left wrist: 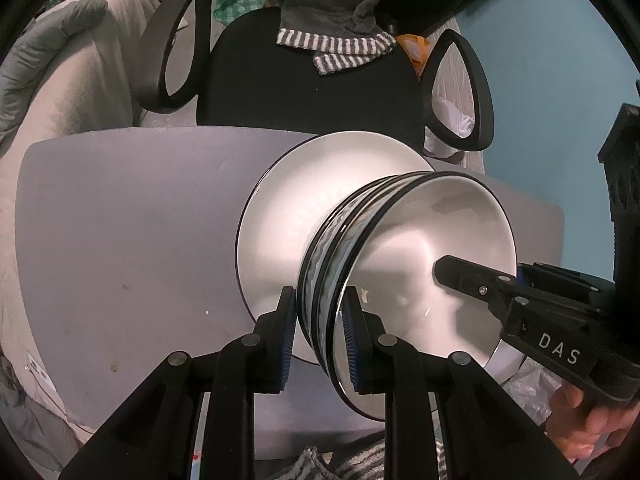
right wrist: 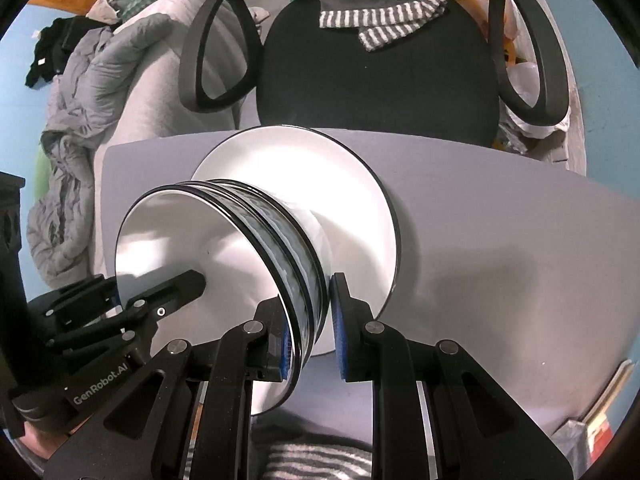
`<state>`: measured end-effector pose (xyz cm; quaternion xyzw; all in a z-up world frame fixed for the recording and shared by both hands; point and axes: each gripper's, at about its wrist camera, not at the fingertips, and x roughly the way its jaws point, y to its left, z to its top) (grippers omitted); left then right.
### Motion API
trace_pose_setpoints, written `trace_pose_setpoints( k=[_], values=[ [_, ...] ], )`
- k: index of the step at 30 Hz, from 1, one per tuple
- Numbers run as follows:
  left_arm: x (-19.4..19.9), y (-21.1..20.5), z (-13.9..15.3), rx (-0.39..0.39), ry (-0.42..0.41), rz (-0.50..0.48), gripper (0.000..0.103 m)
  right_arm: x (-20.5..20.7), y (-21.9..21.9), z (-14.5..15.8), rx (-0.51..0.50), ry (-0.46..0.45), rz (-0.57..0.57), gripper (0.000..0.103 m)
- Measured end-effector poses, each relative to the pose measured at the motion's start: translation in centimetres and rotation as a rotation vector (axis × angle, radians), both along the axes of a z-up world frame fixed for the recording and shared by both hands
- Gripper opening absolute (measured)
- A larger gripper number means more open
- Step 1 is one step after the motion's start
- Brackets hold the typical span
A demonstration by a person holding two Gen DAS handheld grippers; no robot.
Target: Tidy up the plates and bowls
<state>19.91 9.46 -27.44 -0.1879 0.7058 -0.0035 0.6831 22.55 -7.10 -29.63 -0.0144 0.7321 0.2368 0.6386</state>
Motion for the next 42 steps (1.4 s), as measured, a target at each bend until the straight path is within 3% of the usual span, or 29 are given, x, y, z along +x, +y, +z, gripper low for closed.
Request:
trace_pose_setpoints(
  k=[19, 25, 27, 29, 32, 34, 35, 36, 42],
  values=[
    [0.0, -0.6, -0.5, 0.006, -0.014, -0.032, 0.022, 0.1, 0.4, -1.1, -0.039, -0.010, 0.015, 0.018],
    [-0.2, -0.6, -0.6, -0.025, -0.027, -0.026, 0.031, 0.2, -0.2, -1.2, 0.013, 0.012, -0.013, 0.020],
    [-0.1, -0.8, -0.6, -0.016, -0.024, -0.022, 0.034, 0.3, -0.3, -1.3, 0.024, 0.019, -0.016, 0.024],
    [-0.2, -0.9, -0.6, -0.002, -0.022, -0.018, 0.045, 0.3, -0.4, -1.3, 0.036, 0.019, -0.018, 0.026],
    [-0.5, -0.7, -0.4, 0.022, -0.030, -0.003, 0.050, 0.2, -0.2, -1.0, 0.033, -0.006, -0.008, 0.027],
    [-0.8, -0.5, -0.2, 0.035, -0.031, 0.010, 0.054, 0.0, -0.2, -0.8, 0.028, -0.027, -0.002, 0.034],
    [-1.0, -0.3, -0.2, 0.039, -0.032, 0.018, 0.057, 0.0, -0.3, -0.6, 0.023, -0.039, 0.000, 0.044],
    [-1.1, -0.1, -0.1, 0.044, -0.031, 0.029, 0.058, 0.0, -0.3, -0.5, 0.018, -0.051, 0.000, 0.049],
    [-1.9, 0.9, 1.3, 0.038, -0.049, 0.089, 0.062, -0.1, -1.1, 0.7, 0.007, -0.099, 0.007, 0.054]
  ],
)
